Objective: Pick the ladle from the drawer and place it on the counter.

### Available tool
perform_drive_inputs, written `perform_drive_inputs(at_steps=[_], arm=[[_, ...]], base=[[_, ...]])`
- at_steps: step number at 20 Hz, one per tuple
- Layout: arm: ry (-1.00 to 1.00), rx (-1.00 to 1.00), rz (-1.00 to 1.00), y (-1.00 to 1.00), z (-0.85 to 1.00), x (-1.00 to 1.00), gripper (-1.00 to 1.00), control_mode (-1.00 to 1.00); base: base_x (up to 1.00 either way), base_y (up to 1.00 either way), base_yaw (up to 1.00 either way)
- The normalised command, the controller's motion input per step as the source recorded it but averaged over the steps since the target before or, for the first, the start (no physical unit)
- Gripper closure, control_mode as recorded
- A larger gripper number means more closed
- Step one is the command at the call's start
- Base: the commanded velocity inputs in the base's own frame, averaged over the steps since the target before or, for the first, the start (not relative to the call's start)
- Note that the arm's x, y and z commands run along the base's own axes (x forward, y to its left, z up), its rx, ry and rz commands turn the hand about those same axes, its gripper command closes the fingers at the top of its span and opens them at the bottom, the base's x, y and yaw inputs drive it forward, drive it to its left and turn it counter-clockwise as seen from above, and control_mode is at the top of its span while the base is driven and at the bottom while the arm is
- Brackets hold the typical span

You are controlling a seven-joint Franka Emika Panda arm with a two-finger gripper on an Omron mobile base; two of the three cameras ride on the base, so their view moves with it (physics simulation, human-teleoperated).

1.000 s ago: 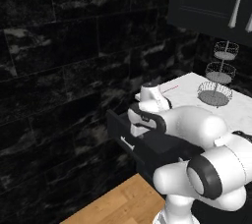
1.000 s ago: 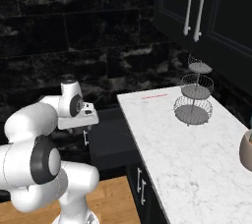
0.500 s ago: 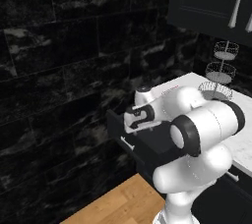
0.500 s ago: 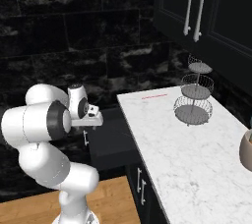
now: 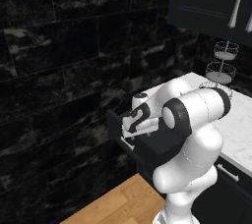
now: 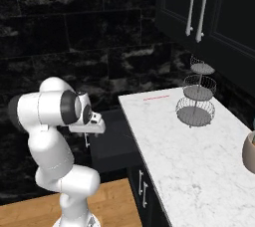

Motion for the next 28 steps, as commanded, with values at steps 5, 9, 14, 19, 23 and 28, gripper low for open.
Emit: perform_drive_inputs(at_steps=[5,9,14,19,23,28], arm=[[0.0,0.06,0.0,0.01,-0.68,0.0,-1.0,-1.0],[0.0,0.05,0.01,0.06,-0.55,0.01,-1.0,-1.0],[0.02,0.0,0.17,0.92,-0.37,-0.72,-1.0,-1.0],[0.12,-0.06,0.3,1.0,-0.08,-0.56,-1.0,-1.0],[0.1,-0.05,0.27,1.0,-0.05,-0.33,-1.0,-1.0],[0.02,-0.02,0.22,1.0,0.27,-0.04,-1.0,-1.0]], base=[[0.0,0.0,0.0],[0.0,0.0,0.0],[0.0,0.0,0.0],[0.0,0.0,0.0],[0.0,0.0,0.0],[0.0,0.0,0.0]])
